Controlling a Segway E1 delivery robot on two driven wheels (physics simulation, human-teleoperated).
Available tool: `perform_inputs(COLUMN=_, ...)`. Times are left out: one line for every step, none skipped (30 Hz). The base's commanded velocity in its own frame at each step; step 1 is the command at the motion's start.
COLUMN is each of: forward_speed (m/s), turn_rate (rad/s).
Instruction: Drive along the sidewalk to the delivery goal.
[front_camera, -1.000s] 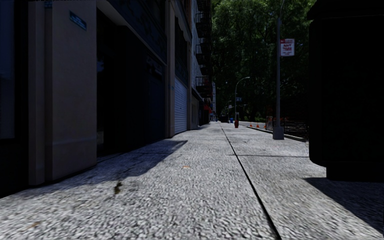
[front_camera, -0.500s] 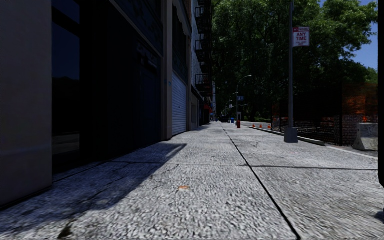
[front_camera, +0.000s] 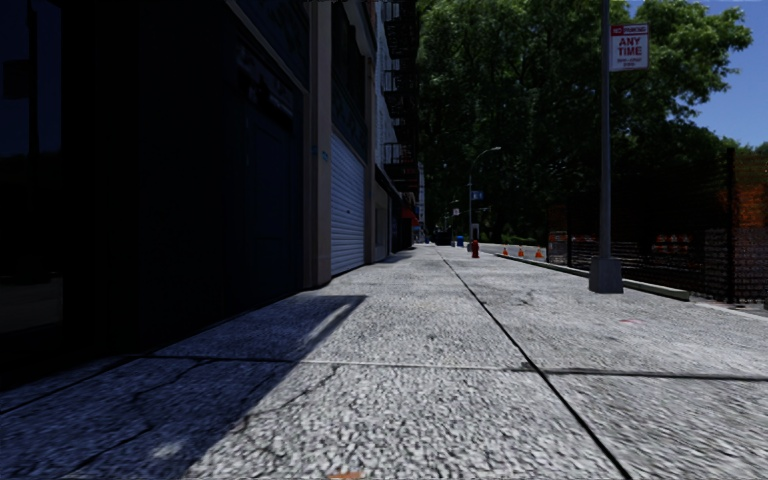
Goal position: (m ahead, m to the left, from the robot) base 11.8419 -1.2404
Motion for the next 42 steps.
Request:
perform_inputs(forward_speed=2.0, turn_rate=-0.29)
perform_inputs(forward_speed=2.0, turn_rate=-0.29)
perform_inputs(forward_speed=2.0, turn_rate=-0.29)
perform_inputs(forward_speed=2.0, turn_rate=-0.29)
perform_inputs(forward_speed=2.0, turn_rate=-0.29)
perform_inputs(forward_speed=2.0, turn_rate=-0.29)
perform_inputs(forward_speed=2.0, turn_rate=-0.29)
perform_inputs(forward_speed=2.0, turn_rate=-0.29)
perform_inputs(forward_speed=2.0, turn_rate=-0.29)
perform_inputs(forward_speed=2.0, turn_rate=-0.29)
perform_inputs(forward_speed=2.0, turn_rate=-0.29)
perform_inputs(forward_speed=2.0, turn_rate=-0.29)
perform_inputs(forward_speed=2.0, turn_rate=-0.29)
perform_inputs(forward_speed=2.0, turn_rate=-0.29)
perform_inputs(forward_speed=2.0, turn_rate=-0.29)
perform_inputs(forward_speed=2.0, turn_rate=-0.29)
perform_inputs(forward_speed=2.0, turn_rate=-0.29)
perform_inputs(forward_speed=2.0, turn_rate=-0.29)
perform_inputs(forward_speed=2.0, turn_rate=-0.29)
perform_inputs(forward_speed=2.0, turn_rate=-0.29)
perform_inputs(forward_speed=2.0, turn_rate=-0.29)
perform_inputs(forward_speed=2.0, turn_rate=-0.29)
perform_inputs(forward_speed=2.0, turn_rate=-0.25)
perform_inputs(forward_speed=2.0, turn_rate=0.0)
perform_inputs(forward_speed=2.0, turn_rate=0.0)
perform_inputs(forward_speed=2.0, turn_rate=0.0)
perform_inputs(forward_speed=2.0, turn_rate=0.0)
perform_inputs(forward_speed=2.0, turn_rate=0.0)
perform_inputs(forward_speed=2.0, turn_rate=0.0)
perform_inputs(forward_speed=2.0, turn_rate=0.0)
perform_inputs(forward_speed=2.0, turn_rate=0.0)
perform_inputs(forward_speed=2.0, turn_rate=0.0)
perform_inputs(forward_speed=2.0, turn_rate=0.0)
perform_inputs(forward_speed=2.0, turn_rate=0.0)
perform_inputs(forward_speed=2.0, turn_rate=0.0)
perform_inputs(forward_speed=2.0, turn_rate=0.0)
perform_inputs(forward_speed=2.0, turn_rate=0.0)
perform_inputs(forward_speed=2.0, turn_rate=0.0)
perform_inputs(forward_speed=2.0, turn_rate=0.0)
perform_inputs(forward_speed=2.0, turn_rate=0.0)
perform_inputs(forward_speed=2.0, turn_rate=0.0)
perform_inputs(forward_speed=2.0, turn_rate=0.0)
